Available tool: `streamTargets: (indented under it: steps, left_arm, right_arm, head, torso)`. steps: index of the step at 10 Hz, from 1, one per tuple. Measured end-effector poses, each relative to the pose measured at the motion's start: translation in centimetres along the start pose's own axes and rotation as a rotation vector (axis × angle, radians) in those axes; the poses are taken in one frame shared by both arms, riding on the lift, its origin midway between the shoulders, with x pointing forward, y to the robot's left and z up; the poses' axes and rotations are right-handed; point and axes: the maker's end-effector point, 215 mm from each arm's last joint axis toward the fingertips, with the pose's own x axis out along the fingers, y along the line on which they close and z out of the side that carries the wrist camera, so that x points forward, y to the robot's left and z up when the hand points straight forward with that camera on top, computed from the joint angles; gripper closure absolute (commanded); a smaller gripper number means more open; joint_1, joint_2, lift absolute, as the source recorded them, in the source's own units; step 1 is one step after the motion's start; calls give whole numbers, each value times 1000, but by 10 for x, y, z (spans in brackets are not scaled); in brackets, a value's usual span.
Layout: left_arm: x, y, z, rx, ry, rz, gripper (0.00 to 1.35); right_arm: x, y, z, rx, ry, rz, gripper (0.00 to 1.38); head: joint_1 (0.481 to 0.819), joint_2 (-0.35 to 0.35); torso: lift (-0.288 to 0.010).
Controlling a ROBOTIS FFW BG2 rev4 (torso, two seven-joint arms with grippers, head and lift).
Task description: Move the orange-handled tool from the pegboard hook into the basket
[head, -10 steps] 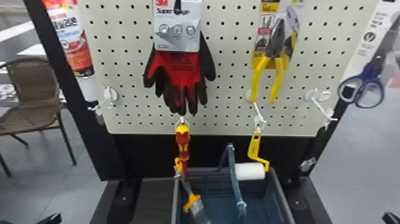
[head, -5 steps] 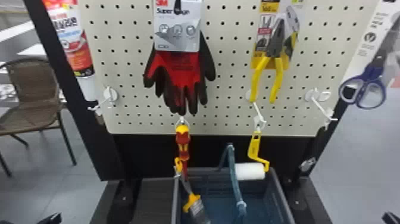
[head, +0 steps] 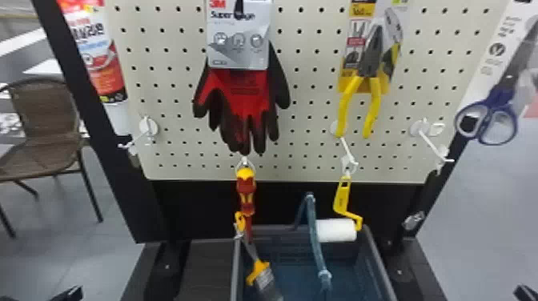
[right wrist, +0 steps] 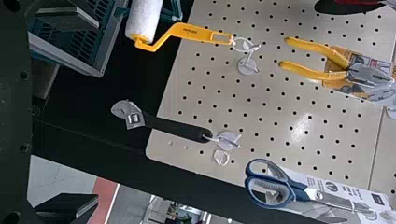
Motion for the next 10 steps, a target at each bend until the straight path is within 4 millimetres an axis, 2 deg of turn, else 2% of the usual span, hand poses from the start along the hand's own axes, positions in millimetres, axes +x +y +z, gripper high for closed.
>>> streamTargets:
  steps: [10]
  left_arm:
    - [0, 0, 0, 0, 0, 0, -2]
  right_arm:
    - [0, 0, 0, 0, 0, 0, -2]
  head:
    - [549, 0]
  torso:
    - [-100]
